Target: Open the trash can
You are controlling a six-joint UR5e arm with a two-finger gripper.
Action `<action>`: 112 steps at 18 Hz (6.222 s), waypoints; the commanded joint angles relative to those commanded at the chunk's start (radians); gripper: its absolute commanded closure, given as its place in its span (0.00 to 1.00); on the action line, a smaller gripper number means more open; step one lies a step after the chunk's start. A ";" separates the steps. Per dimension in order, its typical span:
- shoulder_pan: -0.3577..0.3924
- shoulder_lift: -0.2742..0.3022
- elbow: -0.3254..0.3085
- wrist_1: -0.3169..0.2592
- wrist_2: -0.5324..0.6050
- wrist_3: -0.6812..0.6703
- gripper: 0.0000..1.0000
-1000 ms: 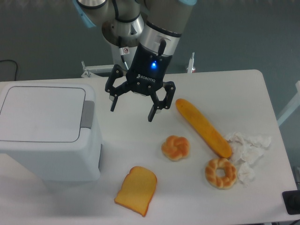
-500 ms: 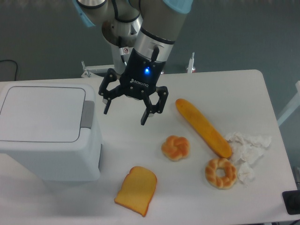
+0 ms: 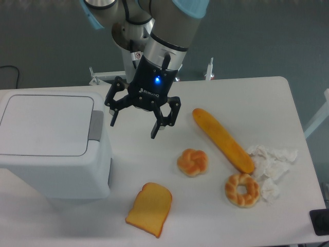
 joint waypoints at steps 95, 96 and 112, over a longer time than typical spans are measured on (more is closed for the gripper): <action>-0.035 -0.023 -0.046 0.002 -0.017 -0.060 0.00; -0.037 -0.023 -0.046 0.002 -0.017 -0.058 0.00; -0.037 -0.023 -0.051 0.002 -0.017 -0.058 0.00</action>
